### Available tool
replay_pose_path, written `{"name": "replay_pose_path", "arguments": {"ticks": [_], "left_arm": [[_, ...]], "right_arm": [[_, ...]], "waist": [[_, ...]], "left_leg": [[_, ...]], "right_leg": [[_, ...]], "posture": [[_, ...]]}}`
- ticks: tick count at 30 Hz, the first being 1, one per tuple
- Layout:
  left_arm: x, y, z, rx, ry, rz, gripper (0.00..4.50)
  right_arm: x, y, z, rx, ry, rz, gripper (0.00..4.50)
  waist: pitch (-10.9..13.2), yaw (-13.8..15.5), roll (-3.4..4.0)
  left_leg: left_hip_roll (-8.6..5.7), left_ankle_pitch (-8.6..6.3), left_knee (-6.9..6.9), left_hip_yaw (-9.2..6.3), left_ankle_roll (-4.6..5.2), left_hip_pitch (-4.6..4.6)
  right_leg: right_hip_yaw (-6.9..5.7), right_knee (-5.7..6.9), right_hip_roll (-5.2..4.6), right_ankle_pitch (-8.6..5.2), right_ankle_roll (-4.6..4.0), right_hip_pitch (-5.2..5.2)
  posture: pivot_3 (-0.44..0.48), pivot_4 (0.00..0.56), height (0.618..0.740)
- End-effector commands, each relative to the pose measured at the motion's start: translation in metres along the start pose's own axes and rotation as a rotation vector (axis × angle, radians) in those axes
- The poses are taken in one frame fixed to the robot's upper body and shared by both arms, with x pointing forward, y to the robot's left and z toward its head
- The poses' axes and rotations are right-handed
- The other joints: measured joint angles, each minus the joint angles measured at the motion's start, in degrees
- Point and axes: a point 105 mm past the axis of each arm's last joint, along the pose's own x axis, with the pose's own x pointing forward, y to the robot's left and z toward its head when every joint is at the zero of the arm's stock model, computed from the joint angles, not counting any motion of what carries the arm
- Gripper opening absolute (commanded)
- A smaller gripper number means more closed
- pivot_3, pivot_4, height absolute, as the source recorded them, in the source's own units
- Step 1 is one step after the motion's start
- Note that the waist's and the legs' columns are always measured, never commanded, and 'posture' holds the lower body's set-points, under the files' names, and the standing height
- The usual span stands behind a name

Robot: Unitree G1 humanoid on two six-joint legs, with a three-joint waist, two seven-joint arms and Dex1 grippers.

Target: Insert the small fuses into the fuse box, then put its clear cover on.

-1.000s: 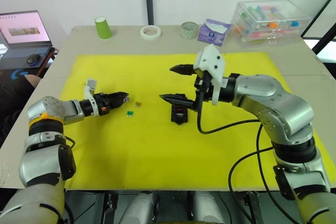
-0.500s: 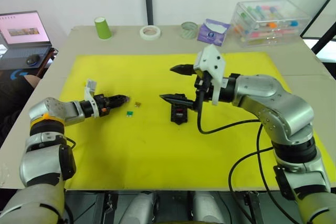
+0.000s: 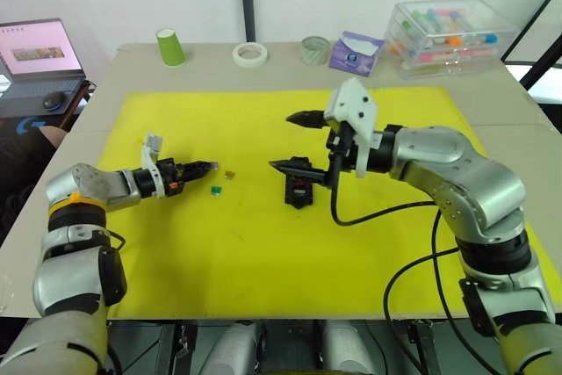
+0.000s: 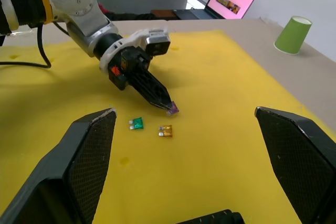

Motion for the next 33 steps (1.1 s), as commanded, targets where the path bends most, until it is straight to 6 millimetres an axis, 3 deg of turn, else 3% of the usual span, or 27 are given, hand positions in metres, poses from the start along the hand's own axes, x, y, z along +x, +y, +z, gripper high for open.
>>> {"name": "replay_pose_path", "arguments": {"ticks": [1, 2, 4, 8, 10, 13, 23, 26, 29, 33], "left_arm": [[-0.022, -0.074, 0.017, 0.315, -0.051, -0.226, 0.04], [-0.025, -0.099, 0.018, 0.470, -0.099, -0.295, 0.04], [-0.027, -0.127, 0.011, 0.658, -0.144, -0.374, 0.04], [-0.013, -0.146, -0.019, 0.866, -0.025, -0.405, 0.04], [-0.009, -0.158, -0.044, 0.998, 0.053, -0.482, 0.04], [0.000, -0.148, -0.072, 1.251, 0.139, -0.507, 0.04], [0.025, -0.143, -0.081, 1.549, 0.045, -0.610, 0.04], [0.032, -0.146, -0.085, 1.533, 0.032, -0.639, 0.00], [0.040, -0.149, -0.084, 1.532, 0.010, -0.640, 0.00], [0.051, -0.148, -0.087, 1.575, 0.002, -0.649, 0.00]], "right_arm": [[-0.023, -0.007, 0.002, 0.054, 0.023, 0.025, 4.50], [-0.029, -0.010, 0.001, 0.072, 0.030, 0.033, 4.50], [-0.034, -0.012, 0.002, 0.094, 0.036, 0.057, 4.50], [-0.037, -0.007, 0.005, 0.124, 0.031, 0.138, 4.50], [-0.037, -0.004, 0.003, 0.125, 0.041, 0.168, 4.50], [-0.038, 0.000, 0.005, 0.120, 0.040, 0.211, 4.50], [-0.034, 0.002, -0.001, -0.010, 0.092, 0.205, 4.50], [-0.033, 0.004, 0.000, -0.033, 0.089, 0.198, 3.89], [-0.033, 0.006, -0.004, -0.068, 0.114, 0.185, 2.88], [-0.037, 0.007, -0.010, -0.094, 0.138, 0.163, 2.88]], "waist": [[0.1, 0.0, -0.05], [0.1, 0.0, -0.09], [0.1, 0.3, -0.10], [0.0, 0.3, -0.02], [0.0, 0.3, -0.03], [0.1, 0.2, -0.01], [0.1, 0.7, -0.02], [0.1, 0.6, -0.02], [0.1, 0.7, -0.02], [0.1, 0.7, -0.03]], "left_leg": [[0.01, 0.00, 0.00, 0.00, 0.00, -0.06], [0.03, 0.00, 0.01, -0.02, 0.00, -0.18], [0.04, 0.00, 0.05, -0.05, 0.00, -0.26], [0.12, 0.00, -0.08, 0.06, 0.00, -0.03], [0.16, 0.00, -0.09, 0.07, 0.00, -0.01], [0.17, 0.00, -0.13, 0.09, 0.00, -0.03], [0.17, -0.01, -0.09, 0.11, 0.01, -0.03], [0.18, -0.01, -0.10, 0.10, 0.01, -0.03], [0.18, -0.01, -0.09, 0.10, 0.01, -0.03], [0.17, -0.01, -0.08, 0.09, 0.01, -0.03]], "right_leg": [[0.01, 0.00, -0.02, 0.00, 0.00, -0.04], [0.05, 0.00, -0.06, 0.00, 0.00, -0.06], [0.02, -0.07, -0.06, 0.00, -0.01, -0.07], [0.03, -0.51, -0.04, 0.00, -0.01, 0.18], [0.03, -0.65, 0.00, 0.00, -0.01, 0.24], [0.04, -0.79, 0.00, 0.00, -0.01, 0.26], [-0.02, -0.87, -0.02, 0.01, -0.01, 0.34], [-0.03, -0.85, -0.01, 0.01, -0.01, 0.33], [-0.03, -0.85, -0.01, 0.01, -0.01, 0.33], [-0.05, -0.85, -0.01, 0.01, -0.01, 0.34]], "posture": [[0.000, 0.150, 0.740], [0.000, 0.150, 0.740], [0.000, 0.150, 0.740], [0.000, 0.150, 0.740], [0.000, 0.150, 0.740], [0.000, 0.150, 0.740], [0.000, 0.150, 0.740], [0.000, 0.150, 0.740], [0.000, 0.150, 0.740], [0.000, 0.150, 0.740]]}}
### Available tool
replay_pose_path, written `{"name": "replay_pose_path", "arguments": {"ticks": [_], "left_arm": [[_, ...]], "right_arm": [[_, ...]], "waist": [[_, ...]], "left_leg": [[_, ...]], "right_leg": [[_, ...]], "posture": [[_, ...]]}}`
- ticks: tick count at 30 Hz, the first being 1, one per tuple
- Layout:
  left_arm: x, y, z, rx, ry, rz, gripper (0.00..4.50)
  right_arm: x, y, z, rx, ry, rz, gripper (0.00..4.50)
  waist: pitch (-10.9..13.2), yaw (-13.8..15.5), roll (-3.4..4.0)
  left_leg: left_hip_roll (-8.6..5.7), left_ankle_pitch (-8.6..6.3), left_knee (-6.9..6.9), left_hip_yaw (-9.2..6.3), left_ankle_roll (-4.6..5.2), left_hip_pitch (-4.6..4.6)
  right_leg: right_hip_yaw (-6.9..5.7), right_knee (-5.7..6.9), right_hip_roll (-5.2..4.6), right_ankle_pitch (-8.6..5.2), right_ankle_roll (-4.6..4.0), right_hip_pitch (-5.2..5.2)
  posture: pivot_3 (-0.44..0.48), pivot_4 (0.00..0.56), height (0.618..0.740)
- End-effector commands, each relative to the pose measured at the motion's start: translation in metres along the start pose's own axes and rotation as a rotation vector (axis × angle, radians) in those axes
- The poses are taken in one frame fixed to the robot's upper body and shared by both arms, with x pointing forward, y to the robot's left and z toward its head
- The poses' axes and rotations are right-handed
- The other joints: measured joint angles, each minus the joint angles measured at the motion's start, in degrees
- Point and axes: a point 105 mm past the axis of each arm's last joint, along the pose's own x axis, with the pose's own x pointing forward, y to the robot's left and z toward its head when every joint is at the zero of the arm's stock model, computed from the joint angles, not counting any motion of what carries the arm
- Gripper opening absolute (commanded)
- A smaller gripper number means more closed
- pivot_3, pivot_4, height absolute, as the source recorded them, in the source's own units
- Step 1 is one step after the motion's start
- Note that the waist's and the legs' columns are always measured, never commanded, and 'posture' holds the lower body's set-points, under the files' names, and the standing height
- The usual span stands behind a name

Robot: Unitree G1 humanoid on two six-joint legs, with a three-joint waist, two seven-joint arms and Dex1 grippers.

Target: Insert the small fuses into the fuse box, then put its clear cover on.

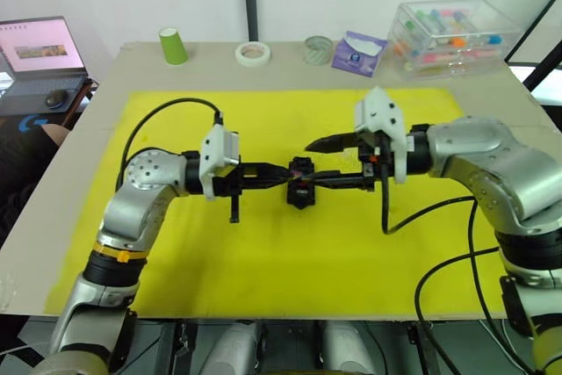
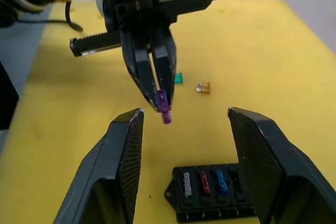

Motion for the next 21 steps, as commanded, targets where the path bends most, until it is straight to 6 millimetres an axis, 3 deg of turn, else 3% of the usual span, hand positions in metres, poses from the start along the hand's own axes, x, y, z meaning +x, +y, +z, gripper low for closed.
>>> {"name": "replay_pose_path", "arguments": {"ticks": [1, 6, 10, 21], "left_arm": [[0.0082, 0.0009, 0.0011, 0.068, 0.002, -0.018, 0.00], [0.0115, 0.0006, 0.0018, 0.047, -0.028, -0.014, 0.00], [0.0105, -0.0002, -0.0016, 0.054, -0.025, -0.021, 0.00], [0.0107, 0.0009, -0.0019, 0.068, -0.035, -0.031, 0.00]], "right_arm": [[-0.0043, 0.0012, 0.0050, -0.064, 0.001, -0.033, 2.88], [-0.0040, 0.0013, 0.0056, -0.078, 0.006, -0.041, 2.88], [-0.0047, 0.0019, 0.0075, -0.073, 0.015, -0.044, 2.05], [-0.0061, 0.0001, 0.0026, -0.074, 0.028, -0.049, 2.05]], "waist": [[0.0, -0.1, 0.00], [0.0, -0.2, 0.00], [0.0, -0.1, 0.00], [0.0, -0.1, 0.00]], "left_leg": [[0.00, 0.00, 0.00, 0.01, 0.00, 0.00], [0.01, 0.00, -0.02, 0.00, 0.00, 0.00], [0.01, 0.00, 0.00, 0.00, 0.00, 0.00], [0.00, 0.00, 0.00, 0.00, 0.00, 0.00]], "right_leg": [[-0.04, 0.00, 0.00, 0.00, 0.00, 0.00], [-0.04, 0.01, 0.02, 0.00, 0.00, -0.03], [-0.04, 0.01, 0.02, 0.00, 0.00, -0.02], [-0.04, 0.00, 0.02, 0.00, 0.00, -0.01]], "posture": [[0.000, 0.150, 0.740], [0.000, 0.150, 0.740], [0.000, 0.150, 0.740], [0.000, 0.150, 0.740]]}}
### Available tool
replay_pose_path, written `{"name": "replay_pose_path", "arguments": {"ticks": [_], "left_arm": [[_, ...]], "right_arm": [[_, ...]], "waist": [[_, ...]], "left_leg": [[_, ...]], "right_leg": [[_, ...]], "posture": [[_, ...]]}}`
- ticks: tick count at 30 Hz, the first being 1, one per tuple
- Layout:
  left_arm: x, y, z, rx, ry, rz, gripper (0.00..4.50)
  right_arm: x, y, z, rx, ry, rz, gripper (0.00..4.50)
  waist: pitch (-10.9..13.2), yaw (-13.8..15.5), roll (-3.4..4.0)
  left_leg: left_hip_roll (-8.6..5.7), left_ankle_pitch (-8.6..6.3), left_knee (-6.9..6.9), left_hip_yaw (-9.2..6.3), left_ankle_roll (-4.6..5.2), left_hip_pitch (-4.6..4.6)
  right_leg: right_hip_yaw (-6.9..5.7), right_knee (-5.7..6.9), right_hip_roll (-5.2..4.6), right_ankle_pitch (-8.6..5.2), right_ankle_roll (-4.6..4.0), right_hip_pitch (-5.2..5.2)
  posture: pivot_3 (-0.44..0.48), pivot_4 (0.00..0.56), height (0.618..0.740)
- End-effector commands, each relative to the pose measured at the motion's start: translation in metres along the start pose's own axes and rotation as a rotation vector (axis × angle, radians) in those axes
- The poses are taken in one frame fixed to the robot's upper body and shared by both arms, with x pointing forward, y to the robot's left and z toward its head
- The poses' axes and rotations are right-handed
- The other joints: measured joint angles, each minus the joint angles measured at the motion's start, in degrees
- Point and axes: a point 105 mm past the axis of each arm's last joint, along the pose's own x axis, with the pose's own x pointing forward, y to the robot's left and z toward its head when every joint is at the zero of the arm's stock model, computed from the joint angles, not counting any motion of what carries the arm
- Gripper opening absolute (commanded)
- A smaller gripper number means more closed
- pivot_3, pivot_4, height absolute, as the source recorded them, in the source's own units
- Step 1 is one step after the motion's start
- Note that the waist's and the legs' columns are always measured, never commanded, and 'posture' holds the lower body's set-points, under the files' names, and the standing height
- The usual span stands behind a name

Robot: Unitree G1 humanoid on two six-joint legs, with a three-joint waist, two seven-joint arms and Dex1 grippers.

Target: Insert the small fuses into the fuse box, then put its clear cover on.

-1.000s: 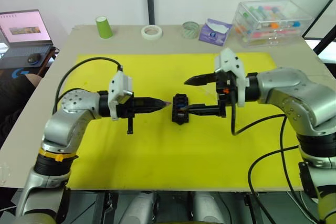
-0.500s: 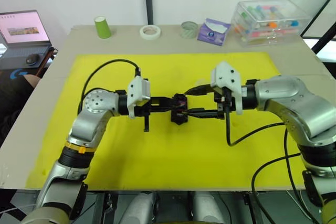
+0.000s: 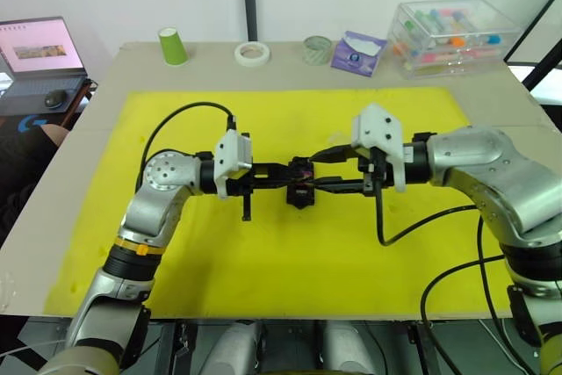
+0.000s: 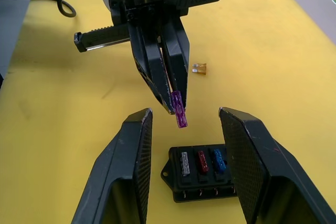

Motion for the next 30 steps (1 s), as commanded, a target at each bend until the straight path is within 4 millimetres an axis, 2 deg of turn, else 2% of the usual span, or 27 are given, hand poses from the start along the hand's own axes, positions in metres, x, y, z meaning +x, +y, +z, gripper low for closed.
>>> {"name": "replay_pose_path", "arguments": {"ticks": [1, 5, 7, 9, 12, 13, 24, 27, 30], "left_arm": [[0.001, 0.002, 0.007, 0.038, -0.015, -0.006, 0.00], [0.001, 0.002, 0.008, 0.038, -0.015, -0.004, 0.00], [0.001, 0.002, 0.007, 0.037, -0.014, -0.005, 0.00], [0.001, 0.002, 0.007, 0.039, -0.014, -0.008, 0.00], [0.001, 0.002, 0.008, 0.039, -0.015, -0.009, 0.00], [0.001, 0.002, 0.008, 0.041, -0.016, -0.007, 0.00], [-0.001, -0.001, 0.008, 0.042, -0.012, -0.020, 0.00], [-0.007, -0.003, 0.004, 0.023, 0.006, -0.020, 0.64], [-0.021, -0.003, -0.006, 0.012, 0.055, 0.006, 1.69]], "right_arm": [[-0.005, -0.002, 0.006, -0.049, -0.006, -0.015, 2.05], [-0.006, -0.002, 0.004, -0.047, -0.008, -0.015, 2.05], [-0.005, -0.003, 0.003, -0.044, -0.013, -0.011, 1.73], [-0.005, -0.002, 0.002, -0.049, -0.013, -0.007, 1.24], [-0.005, -0.003, 0.002, -0.047, -0.017, -0.007, 0.16], [-0.005, -0.003, 0.001, -0.046, -0.017, -0.007, 0.03], [-0.006, -0.005, 0.003, -0.048, -0.020, -0.001, 0.03], [-0.008, -0.008, 0.005, -0.050, -0.005, -0.004, 0.00], [-0.009, -0.013, 0.005, -0.053, 0.061, -0.025, 0.00]], "waist": [[0.0, 0.0, 0.00], [0.0, 0.0, 0.00], [0.0, 0.0, 0.00], [0.0, 0.0, 0.00], [0.0, 0.0, 0.00], [0.0, 0.0, 0.00], [0.0, 0.0, 0.00], [0.0, -0.1, 0.00], [0.0, -0.1, 0.01]], "left_leg": [[0.00, 0.00, 0.00, 0.00, 0.00, 0.00], [0.00, 0.00, 0.00, 0.00, 0.00, 0.00], [0.00, 0.00, 0.00, 0.00, 0.00, 0.00], [0.00, 0.00, 0.00, 0.00, 0.00, 0.00], [0.00, 0.00, 0.00, 0.00, 0.00, 0.00], [0.00, 0.00, 0.00, 0.00, 0.00, 0.00], [0.00, 0.00, 0.00, 0.00, 0.00, 0.00], [0.00, 0.00, 0.00, 0.00, 0.00, 0.00], [0.00, 0.00, -0.03, 0.00, 0.00, 0.00]], "right_leg": [[0.00, 0.00, 0.00, 0.00, 0.00, 0.00], [0.00, 0.00, 0.00, 0.00, 0.00, 0.00], [0.00, 0.00, 0.00, 0.00, 0.00, 0.00], [0.00, 0.00, 0.00, 0.00, 0.00, 0.00], [0.00, 0.00, 0.00, 0.00, 0.00, 0.00], [0.00, 0.00, 0.00, 0.00, 0.00, 0.00], [0.00, 0.00, 0.00, 0.00, 0.00, 0.00], [0.00, 0.00, 0.00, 0.00, 0.00, 0.00], [0.00, 0.00, 0.01, 0.00, 0.00, -0.02]], "posture": [[0.000, 0.150, 0.740], [0.000, 0.150, 0.740], [0.000, 0.150, 0.740], [0.000, 0.150, 0.740], [0.000, 0.150, 0.740], [0.000, 0.150, 0.740], [0.000, 0.150, 0.740], [0.000, 0.150, 0.740], [0.000, 0.150, 0.740]]}}
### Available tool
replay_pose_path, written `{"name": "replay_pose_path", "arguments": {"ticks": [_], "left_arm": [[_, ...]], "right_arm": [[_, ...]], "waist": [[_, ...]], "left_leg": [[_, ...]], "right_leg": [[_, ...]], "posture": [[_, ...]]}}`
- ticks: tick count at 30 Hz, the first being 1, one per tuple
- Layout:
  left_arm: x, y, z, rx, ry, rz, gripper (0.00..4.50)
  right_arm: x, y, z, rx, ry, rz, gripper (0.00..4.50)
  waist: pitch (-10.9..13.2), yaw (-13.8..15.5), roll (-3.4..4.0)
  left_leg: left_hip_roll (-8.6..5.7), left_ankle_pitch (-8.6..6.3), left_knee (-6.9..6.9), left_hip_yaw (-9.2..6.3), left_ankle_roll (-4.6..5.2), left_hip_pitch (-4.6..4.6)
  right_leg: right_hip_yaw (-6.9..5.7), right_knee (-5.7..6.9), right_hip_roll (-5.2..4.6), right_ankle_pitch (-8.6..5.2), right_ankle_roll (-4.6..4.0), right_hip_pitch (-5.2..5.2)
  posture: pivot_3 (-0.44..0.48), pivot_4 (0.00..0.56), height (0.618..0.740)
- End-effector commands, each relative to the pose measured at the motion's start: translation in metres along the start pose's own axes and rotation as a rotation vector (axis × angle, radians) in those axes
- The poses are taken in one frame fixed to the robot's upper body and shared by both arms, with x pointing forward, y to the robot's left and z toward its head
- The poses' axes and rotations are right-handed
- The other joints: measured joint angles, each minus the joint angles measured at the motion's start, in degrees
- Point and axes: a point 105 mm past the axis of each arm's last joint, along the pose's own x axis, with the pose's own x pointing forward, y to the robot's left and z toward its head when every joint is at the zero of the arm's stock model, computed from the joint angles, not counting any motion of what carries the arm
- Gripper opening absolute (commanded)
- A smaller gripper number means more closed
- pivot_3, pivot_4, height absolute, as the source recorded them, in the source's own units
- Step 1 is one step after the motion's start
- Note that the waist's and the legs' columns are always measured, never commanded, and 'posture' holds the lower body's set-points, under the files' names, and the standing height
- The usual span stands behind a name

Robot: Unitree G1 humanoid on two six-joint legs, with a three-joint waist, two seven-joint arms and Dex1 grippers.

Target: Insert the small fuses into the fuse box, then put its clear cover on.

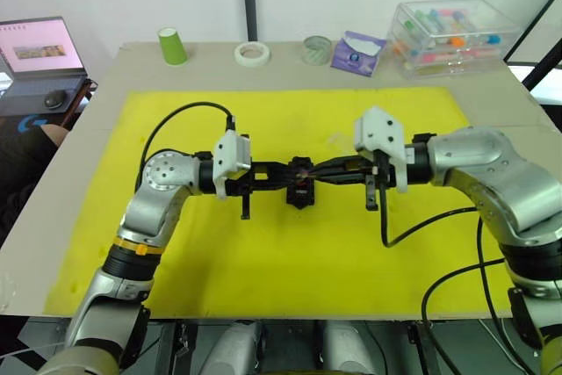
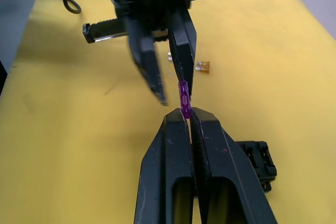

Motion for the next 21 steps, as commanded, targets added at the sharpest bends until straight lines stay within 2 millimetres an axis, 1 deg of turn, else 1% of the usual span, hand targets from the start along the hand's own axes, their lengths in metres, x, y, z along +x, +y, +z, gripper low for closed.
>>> {"name": "replay_pose_path", "arguments": {"ticks": [1, 3, 7, 8, 11, 13, 16, 18, 21], "left_arm": [[-0.018, -0.001, -0.005, 0.013, 0.041, 0.027, 2.08], [-0.027, -0.002, -0.012, 0.004, 0.075, 0.051, 2.77], [-0.030, 0.001, -0.014, -0.019, 0.094, 0.107, 4.27], [-0.029, 0.004, -0.014, -0.031, 0.098, 0.137, 4.45], [-0.021, 0.008, -0.015, -0.068, 0.125, 0.154, 4.45], [-0.018, 0.009, -0.015, -0.082, 0.131, 0.174, 4.45], [-0.014, 0.010, -0.015, -0.112, 0.124, 0.197, 4.45], [-0.012, 0.009, -0.015, -0.134, 0.122, 0.207, 4.45], [-0.009, 0.012, -0.019, -0.153, 0.138, 0.237, 4.45]], "right_arm": [[-0.005, -0.009, 0.006, -0.052, 0.095, -0.050, 0.00], [-0.005, -0.013, 0.000, -0.060, 0.182, -0.085, 0.00], [0.000, -0.019, -0.004, -0.117, 0.277, -0.125, 0.00], [0.002, -0.024, -0.004, -0.134, 0.307, -0.146, 0.00], [0.007, -0.030, -0.006, -0.144, 0.391, -0.153, 0.00], [0.013, -0.034, 0.002, -0.147, 0.384, -0.151, 0.00], [0.017, -0.037, 0.007, -0.157, 0.384, -0.140, 0.00], [0.019, -0.038, 0.007, -0.158, 0.392, -0.128, 0.00], [0.025, -0.043, -0.001, -0.168, 0.423, -0.109, 0.00]], "waist": [[0.0, -0.1, 0.01], [0.0, -0.1, 0.01], [0.0, 0.2, 0.01], [0.0, 0.2, 0.01], [0.0, 0.1, 0.01], [0.0, 0.0, 0.01], [0.0, 0.0, 0.01], [0.0, 0.0, 0.01], [0.0, 0.0, 0.01]], "left_leg": [[0.00, 0.00, -0.01, 0.00, 0.00, 0.00], [0.01, 0.00, -0.03, 0.01, 0.00, 0.00], [0.01, 0.00, 0.00, 0.02, 0.00, -0.01], [0.00, 0.00, 0.02, 0.01, 0.00, -0.03], [-0.01, 0.00, 0.03, 0.00, 0.00, -0.04], [0.00, 0.00, 0.00, 0.01, 0.00, -0.03], [0.00, 0.00, 0.00, 0.01, 0.00, -0.04], [0.00, 0.00, 0.00, 0.01, 0.00, -0.04], [-0.01, 0.00, 0.02, 0.01, 0.00, -0.04]], "right_leg": [[0.01, 0.00, 0.00, 0.00, 0.00, -0.02], [0.02, 0.00, 0.02, 0.00, 0.00, -0.05], [0.02, 0.00, 0.00, 0.00, 0.00, -0.02], [0.02, 0.00, -0.01, 0.00, 0.00, -0.02], [0.02, 0.02, -0.01, 0.00, 0.00, -0.03], [0.02, 0.01, 0.00, 0.00, 0.00, -0.05], [0.02, 0.01, 0.01, 0.00, 0.00, -0.06], [0.02, 0.01, 0.01, 0.00, 0.00, -0.06], [0.02, 0.02, 0.01, 0.00, 0.00, -0.05]], "posture": [[0.000, 0.150, 0.740], [0.000, 0.150, 0.740], [0.000, 0.150, 0.740], [0.000, 0.150, 0.740], [0.000, 0.150, 0.740], [0.000, 0.150, 0.740], [0.000, 0.150, 0.740], [0.000, 0.150, 0.740], [0.000, 0.150, 0.740]]}}
